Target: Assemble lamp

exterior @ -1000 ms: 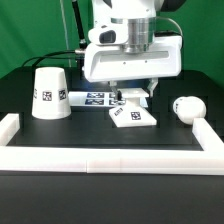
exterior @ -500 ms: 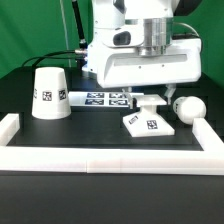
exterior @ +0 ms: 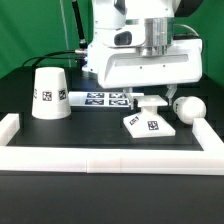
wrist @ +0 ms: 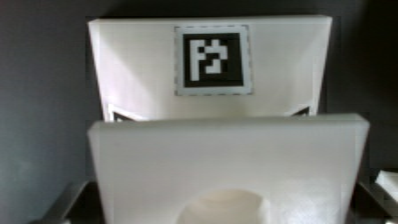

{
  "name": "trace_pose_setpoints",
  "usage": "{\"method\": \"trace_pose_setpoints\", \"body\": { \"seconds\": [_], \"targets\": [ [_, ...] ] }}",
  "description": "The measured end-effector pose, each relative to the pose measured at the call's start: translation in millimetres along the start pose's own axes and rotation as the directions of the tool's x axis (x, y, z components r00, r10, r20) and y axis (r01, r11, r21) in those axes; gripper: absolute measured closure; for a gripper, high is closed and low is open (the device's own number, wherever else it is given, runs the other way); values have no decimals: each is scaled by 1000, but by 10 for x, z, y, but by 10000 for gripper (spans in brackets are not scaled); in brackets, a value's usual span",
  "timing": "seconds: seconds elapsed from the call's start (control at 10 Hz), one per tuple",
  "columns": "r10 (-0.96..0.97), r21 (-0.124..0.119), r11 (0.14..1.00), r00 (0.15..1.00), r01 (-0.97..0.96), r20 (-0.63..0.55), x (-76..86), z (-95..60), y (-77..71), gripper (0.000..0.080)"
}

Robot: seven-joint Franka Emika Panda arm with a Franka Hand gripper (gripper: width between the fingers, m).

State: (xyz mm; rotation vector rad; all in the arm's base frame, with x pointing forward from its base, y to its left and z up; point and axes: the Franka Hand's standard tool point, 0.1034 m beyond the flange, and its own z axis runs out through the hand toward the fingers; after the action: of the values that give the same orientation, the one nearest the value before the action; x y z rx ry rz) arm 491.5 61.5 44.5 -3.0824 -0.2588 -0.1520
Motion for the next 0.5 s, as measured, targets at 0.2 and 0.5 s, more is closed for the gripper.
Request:
{"method": "trace_pose_setpoints", "body": {
  "seconds": [0.2,0.5],
  "targets": [
    [92,7,996,996,-92,-11,51,8,1,263],
    [146,19,989,988,-145,-53,399,44,-14,263]
  ]
}}
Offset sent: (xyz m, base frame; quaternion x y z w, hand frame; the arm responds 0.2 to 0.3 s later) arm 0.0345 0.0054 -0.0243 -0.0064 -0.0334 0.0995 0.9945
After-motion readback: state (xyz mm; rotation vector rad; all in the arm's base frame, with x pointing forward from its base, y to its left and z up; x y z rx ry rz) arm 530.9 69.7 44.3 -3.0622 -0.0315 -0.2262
